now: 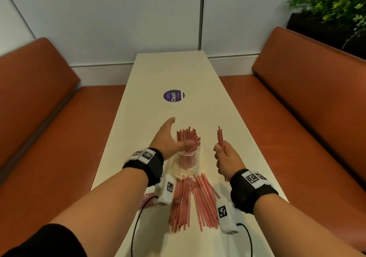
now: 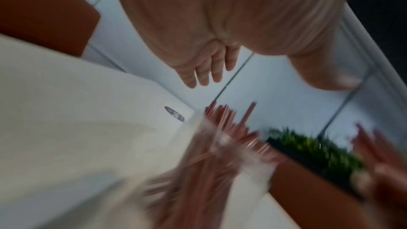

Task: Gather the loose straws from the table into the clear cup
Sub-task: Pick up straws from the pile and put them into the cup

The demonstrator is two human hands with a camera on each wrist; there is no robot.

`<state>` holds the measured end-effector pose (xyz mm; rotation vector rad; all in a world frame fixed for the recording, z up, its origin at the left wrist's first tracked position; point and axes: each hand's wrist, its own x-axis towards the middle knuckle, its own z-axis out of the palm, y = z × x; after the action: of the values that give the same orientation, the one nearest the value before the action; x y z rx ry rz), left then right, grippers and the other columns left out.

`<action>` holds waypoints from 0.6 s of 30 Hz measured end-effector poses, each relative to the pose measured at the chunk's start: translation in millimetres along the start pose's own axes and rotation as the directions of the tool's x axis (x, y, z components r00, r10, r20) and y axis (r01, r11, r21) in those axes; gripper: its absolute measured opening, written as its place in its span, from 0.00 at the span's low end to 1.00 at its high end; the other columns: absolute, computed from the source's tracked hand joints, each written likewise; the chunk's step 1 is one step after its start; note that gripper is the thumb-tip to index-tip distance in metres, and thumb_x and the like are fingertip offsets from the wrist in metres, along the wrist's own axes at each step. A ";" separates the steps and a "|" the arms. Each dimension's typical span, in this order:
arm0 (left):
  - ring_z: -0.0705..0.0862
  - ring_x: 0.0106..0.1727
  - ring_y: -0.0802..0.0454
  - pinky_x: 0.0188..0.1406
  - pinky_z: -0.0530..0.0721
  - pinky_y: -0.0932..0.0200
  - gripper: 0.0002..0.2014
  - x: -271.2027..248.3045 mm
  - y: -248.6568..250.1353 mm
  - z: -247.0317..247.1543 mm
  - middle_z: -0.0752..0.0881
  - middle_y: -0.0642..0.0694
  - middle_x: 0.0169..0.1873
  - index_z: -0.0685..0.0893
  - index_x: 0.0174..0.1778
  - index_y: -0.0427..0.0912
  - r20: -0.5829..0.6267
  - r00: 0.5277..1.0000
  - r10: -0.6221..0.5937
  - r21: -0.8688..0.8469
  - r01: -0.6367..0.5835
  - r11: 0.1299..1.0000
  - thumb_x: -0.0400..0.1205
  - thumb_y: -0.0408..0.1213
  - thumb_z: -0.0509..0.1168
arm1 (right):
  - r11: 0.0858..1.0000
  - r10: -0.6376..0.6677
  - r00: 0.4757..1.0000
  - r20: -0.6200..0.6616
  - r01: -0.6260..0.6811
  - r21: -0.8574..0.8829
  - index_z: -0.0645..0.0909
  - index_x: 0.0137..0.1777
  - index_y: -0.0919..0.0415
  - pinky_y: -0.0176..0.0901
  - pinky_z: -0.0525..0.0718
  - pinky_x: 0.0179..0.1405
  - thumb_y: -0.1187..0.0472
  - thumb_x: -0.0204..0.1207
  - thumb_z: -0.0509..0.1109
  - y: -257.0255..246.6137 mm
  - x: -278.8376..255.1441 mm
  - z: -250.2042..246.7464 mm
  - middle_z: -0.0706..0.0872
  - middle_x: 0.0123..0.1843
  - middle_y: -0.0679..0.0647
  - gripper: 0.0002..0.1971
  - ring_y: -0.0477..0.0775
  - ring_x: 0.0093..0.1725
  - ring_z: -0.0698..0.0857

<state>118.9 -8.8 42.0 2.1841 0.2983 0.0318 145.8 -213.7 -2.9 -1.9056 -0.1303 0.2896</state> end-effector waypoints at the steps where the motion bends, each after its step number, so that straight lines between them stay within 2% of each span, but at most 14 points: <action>1: 0.60 0.83 0.47 0.81 0.61 0.47 0.63 -3.5 -3.9 1.9 0.57 0.48 0.84 0.51 0.84 0.51 0.068 0.997 -0.025 0.095 0.019 0.995 0.58 0.60 0.81 | 1.000 -0.002 1.000 -0.001 0.002 -0.002 0.71 0.42 0.49 0.47 0.73 0.37 0.51 0.85 0.53 -0.1 0.3 0.4 0.75 0.36 0.49 0.11 0.50 0.31 0.72; 3: 0.52 0.85 0.48 0.83 0.54 0.50 0.72 -0.6 -10.0 12.2 0.50 0.46 0.85 0.41 0.84 0.48 0.147 0.988 -0.036 0.249 -0.002 0.968 0.54 0.59 0.83 | 1.000 -0.006 1.000 -0.001 0.006 0.000 0.71 0.42 0.48 0.47 0.73 0.37 0.50 0.85 0.53 0.0 1.5 1.9 0.75 0.36 0.49 0.11 0.49 0.31 0.72; 6: 0.52 0.85 0.48 0.84 0.56 0.49 0.70 17.0 -4.1 25.0 0.50 0.45 0.85 0.39 0.84 0.47 0.141 0.990 -0.019 0.316 -0.027 0.948 0.58 0.60 0.81 | 1.000 -0.013 1.000 0.006 0.013 -0.008 0.71 0.42 0.47 0.45 0.73 0.36 0.50 0.85 0.53 1.3 3.8 4.0 0.76 0.36 0.47 0.11 0.45 0.31 0.73; 8: 0.56 0.85 0.47 0.82 0.60 0.48 0.64 27.4 5.2 26.8 0.54 0.45 0.85 0.39 0.84 0.49 0.119 0.993 0.022 0.325 -0.060 0.944 0.64 0.60 0.78 | 1.000 -0.013 1.000 0.005 0.013 -0.009 0.72 0.43 0.47 0.45 0.73 0.35 0.49 0.85 0.53 2.2 5.3 4.1 0.76 0.36 0.47 0.10 0.45 0.32 0.74; 11: 0.59 0.84 0.47 0.82 0.61 0.48 0.46 32.6 10.4 28.4 0.58 0.45 0.84 0.43 0.84 0.54 0.129 0.979 0.161 0.393 -0.199 0.898 0.78 0.55 0.66 | 1.000 -0.005 1.000 0.002 0.005 -0.005 0.72 0.43 0.46 0.45 0.73 0.34 0.49 0.85 0.53 3.2 7.4 2.6 0.76 0.36 0.47 0.11 0.47 0.31 0.73; 14: 0.52 0.85 0.47 0.84 0.53 0.49 0.31 33.3 8.1 31.2 0.56 0.48 0.85 0.53 0.84 0.51 0.207 0.962 0.179 0.498 -0.261 0.827 0.86 0.50 0.54 | 1.000 -0.008 1.000 -0.005 0.008 -0.020 0.72 0.42 0.46 0.46 0.74 0.36 0.49 0.85 0.53 3.2 8.6 0.4 0.76 0.36 0.48 0.11 0.48 0.31 0.73; 16: 0.48 0.86 0.48 0.84 0.49 0.52 0.27 34.8 9.0 32.4 0.54 0.49 0.85 0.58 0.84 0.45 0.201 0.963 0.179 0.518 -0.259 0.815 0.88 0.47 0.49 | 1.000 -0.012 1.000 -0.014 0.012 -0.025 0.72 0.42 0.47 0.47 0.75 0.36 0.49 0.85 0.53 3.0 9.2 -0.9 0.76 0.35 0.48 0.11 0.49 0.31 0.73; 18: 0.48 0.86 0.48 0.83 0.48 0.53 0.26 36.7 9.9 32.2 0.55 0.47 0.85 0.58 0.83 0.42 0.202 0.961 0.186 0.531 -0.267 0.804 0.89 0.45 0.48 | 1.000 -0.014 1.000 -0.016 0.014 -0.027 0.72 0.42 0.47 0.48 0.75 0.37 0.49 0.85 0.53 2.9 9.8 -1.4 0.76 0.35 0.48 0.11 0.49 0.31 0.73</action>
<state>160.7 -31.7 27.8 2.7793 -0.0550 -0.0873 155.4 -213.7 -6.5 -1.9330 -0.1371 0.2638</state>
